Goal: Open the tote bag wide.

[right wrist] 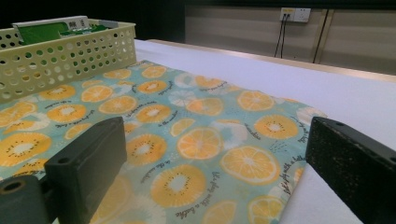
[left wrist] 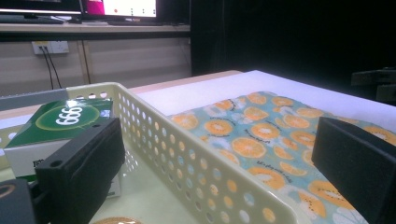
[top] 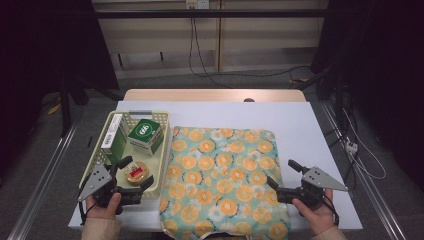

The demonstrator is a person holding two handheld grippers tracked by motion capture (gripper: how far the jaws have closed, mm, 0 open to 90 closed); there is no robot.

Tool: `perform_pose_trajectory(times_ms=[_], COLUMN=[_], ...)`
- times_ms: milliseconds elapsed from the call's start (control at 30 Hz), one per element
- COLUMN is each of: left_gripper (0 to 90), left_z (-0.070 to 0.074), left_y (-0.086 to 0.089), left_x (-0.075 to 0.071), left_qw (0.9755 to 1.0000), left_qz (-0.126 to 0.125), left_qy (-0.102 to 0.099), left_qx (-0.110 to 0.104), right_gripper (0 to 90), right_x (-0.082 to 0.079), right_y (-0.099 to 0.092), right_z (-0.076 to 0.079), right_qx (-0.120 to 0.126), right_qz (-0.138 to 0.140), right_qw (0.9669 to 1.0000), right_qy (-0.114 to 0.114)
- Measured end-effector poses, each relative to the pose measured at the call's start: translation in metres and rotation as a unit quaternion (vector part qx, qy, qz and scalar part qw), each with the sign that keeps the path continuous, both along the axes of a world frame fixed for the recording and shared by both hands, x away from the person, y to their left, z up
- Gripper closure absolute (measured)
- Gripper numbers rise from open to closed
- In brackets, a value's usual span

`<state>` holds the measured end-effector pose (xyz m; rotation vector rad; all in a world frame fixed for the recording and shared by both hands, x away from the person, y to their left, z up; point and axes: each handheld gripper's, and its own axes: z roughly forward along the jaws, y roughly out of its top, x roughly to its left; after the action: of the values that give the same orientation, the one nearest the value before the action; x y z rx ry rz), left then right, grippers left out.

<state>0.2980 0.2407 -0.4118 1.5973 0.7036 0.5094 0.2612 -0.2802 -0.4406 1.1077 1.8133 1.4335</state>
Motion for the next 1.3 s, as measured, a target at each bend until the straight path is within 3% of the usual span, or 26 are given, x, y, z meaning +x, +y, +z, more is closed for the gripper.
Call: perform_pose_trajectory(times_ms=[200, 367, 667, 700, 767, 800, 833, 967, 1133, 1300], left_gripper=[2.3, 2.4, 2.3, 2.3, 2.3, 2.4, 2.4, 2.3, 2.3, 2.3], left_z=[0.0, 0.0, 0.001, 0.001, 0.0, 0.0, 0.0, 0.001, 0.0, 0.001], left_y=[0.001, 0.0, 0.001, 0.001, 0.001, 0.001, 0.0, -0.002, -0.002, -0.002], left_x=[-0.001, -0.001, -0.003, -0.003, -0.003, -0.003, -0.003, -0.003, -0.002, -0.003], left_qw=[1.0, 1.0, 1.0, 1.0, 1.0, 1.0, 1.0, 1.0, 1.0, 1.0], left_qz=[0.005, 0.003, 0.004, 0.005, 0.005, 0.004, 0.002, -0.003, -0.004, -0.006], left_qy=[0.002, 0.0, -0.003, -0.003, -0.002, -0.002, -0.002, -0.003, -0.002, -0.003], left_qx=[-0.004, 0.0, -0.002, -0.003, -0.004, -0.001, -0.003, -0.004, -0.005, -0.002], right_gripper=[8.2, 8.9, 10.3, 12.7, 13.8, 16.9, 16.9, 21.7, 29.2, 27.6], right_x=[0.005, 0.01, 0.039, 0.047, 0.051, 0.059, 0.059, 0.074, 0.091, 0.102], right_y=[0.005, 0.009, 0.021, 0.025, 0.028, 0.033, 0.033, 0.041, 0.033, 0.011], right_z=[-0.001, 0.001, 0.007, 0.007, 0.007, 0.006, 0.006, 0.003, -0.001, -0.006], right_qx=[-0.009, -0.016, -0.03, -0.035, -0.041, -0.055, -0.055, -0.086, -0.094, -0.105], right_qz=[-0.003, -0.002, 0.035, 0.043, 0.046, 0.056, 0.056, 0.067, 0.05, -0.001], right_qw=[0.9998, 0.9996, 0.997, 0.9956, 0.9949, 0.9923, 0.9923, 0.9867, 0.9845, 0.9813], right_qy=[0.02, 0.022, 0.062, 0.075, 0.08, 0.096, 0.096, 0.121, 0.139, 0.162])
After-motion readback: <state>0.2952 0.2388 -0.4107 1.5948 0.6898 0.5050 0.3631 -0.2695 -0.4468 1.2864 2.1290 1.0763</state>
